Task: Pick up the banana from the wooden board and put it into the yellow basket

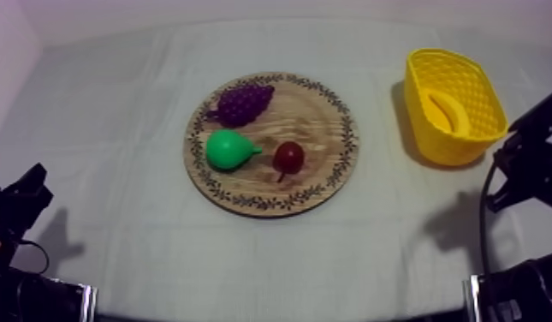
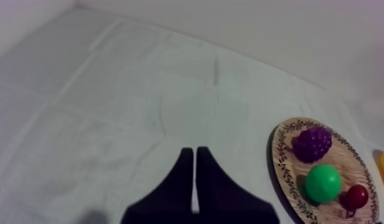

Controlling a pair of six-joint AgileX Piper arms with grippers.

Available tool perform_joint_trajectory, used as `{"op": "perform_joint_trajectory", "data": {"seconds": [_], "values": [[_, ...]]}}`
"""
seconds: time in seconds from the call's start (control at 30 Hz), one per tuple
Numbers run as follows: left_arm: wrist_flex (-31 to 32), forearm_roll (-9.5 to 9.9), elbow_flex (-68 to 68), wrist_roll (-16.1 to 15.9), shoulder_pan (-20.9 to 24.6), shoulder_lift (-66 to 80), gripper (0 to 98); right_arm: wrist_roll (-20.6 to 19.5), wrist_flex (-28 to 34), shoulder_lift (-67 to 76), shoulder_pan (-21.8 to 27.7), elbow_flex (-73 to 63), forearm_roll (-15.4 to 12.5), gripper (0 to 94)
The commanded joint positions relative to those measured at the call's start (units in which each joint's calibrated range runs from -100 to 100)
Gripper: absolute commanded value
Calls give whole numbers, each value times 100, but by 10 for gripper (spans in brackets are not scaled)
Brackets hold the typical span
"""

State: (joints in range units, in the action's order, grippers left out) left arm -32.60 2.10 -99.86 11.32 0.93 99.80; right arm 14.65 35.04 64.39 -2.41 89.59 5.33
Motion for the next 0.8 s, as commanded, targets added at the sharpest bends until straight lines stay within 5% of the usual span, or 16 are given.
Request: {"op": "perform_joint_trajectory", "data": {"seconds": [0.0,0.4,0.77], "values": [[2,-2,-3,-1,-3,3,1,87,-78,199,62,354,-100,6],[2,-2,-3,-1,-3,3,1,636,-49,1332,384,977,-972,6],[2,-2,-3,-1,-3,3,1,-211,502,2265,434,899,-969,6]]}}
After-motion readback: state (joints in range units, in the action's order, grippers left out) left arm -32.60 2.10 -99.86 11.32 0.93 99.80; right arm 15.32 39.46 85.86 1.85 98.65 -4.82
